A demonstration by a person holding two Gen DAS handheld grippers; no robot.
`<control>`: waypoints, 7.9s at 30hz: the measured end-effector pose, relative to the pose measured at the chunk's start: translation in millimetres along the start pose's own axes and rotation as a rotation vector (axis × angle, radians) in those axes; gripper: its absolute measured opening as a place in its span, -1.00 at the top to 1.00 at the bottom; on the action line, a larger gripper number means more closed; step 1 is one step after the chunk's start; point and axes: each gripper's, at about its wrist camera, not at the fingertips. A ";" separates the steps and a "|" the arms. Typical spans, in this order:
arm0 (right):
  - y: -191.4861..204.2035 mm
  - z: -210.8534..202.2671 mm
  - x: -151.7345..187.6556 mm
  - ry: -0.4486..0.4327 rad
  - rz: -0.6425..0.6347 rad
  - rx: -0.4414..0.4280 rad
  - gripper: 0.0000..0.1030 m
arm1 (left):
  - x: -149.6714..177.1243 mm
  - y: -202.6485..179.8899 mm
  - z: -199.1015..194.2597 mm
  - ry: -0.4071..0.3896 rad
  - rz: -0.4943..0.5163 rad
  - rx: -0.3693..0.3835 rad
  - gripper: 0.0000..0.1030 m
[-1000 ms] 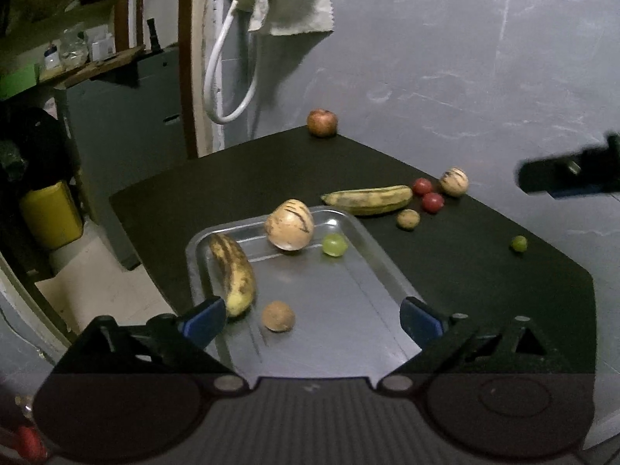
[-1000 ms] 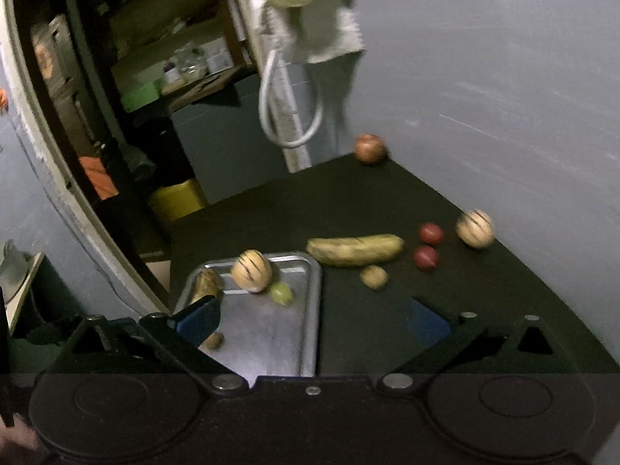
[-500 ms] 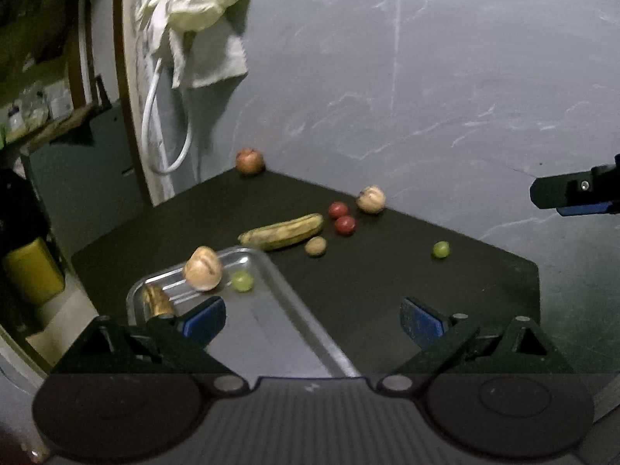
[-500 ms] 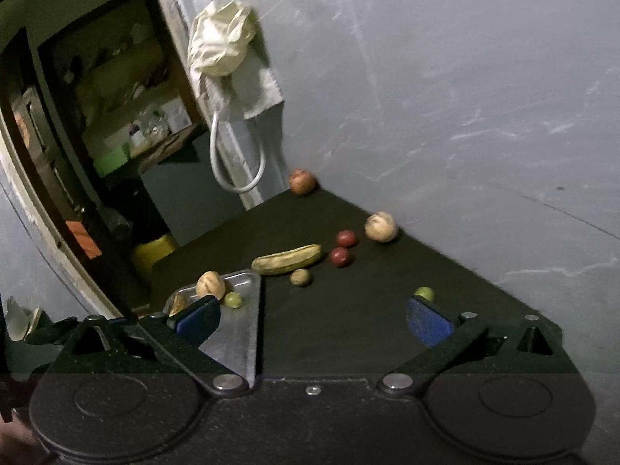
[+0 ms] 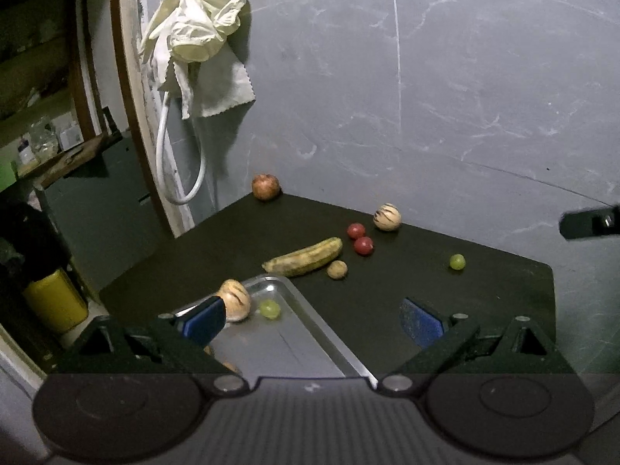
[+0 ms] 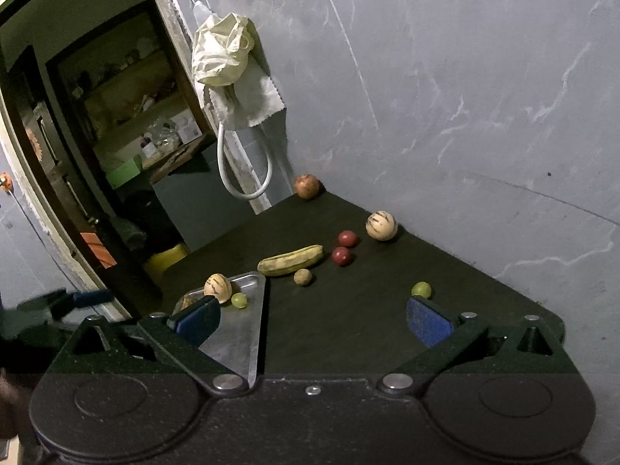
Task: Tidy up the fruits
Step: 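Withdraw both grippers from the tray toward the remaining fruits, then grasp the yellow banana with the left gripper while the right gripper grasps a red tomato, then carry the banana in the left gripper while the right gripper carries the tomato over the tray, then lower the banana into the tray with the left gripper while the right gripper releases the tomato there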
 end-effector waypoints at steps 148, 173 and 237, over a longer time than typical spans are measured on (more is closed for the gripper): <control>160.3 56.7 3.2 0.079 -0.361 -0.219 0.41 | 58.8 56.4 -3.2 0.156 -0.118 0.011 0.35; 142.2 139.5 -7.7 0.183 -0.301 -0.108 0.41 | 44.9 87.6 123.8 0.265 -0.134 0.065 0.35; 122.2 306.9 -16.2 0.522 -0.234 -0.216 0.14 | 57.1 91.7 163.6 0.317 -0.060 0.121 -0.10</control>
Point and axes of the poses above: each gripper's, at about its wrist camera, not at the fingertips, and z roughly the way its jaws point, y to its left, x to its underside, and after that the axes turned 1 degree about x, right-handed
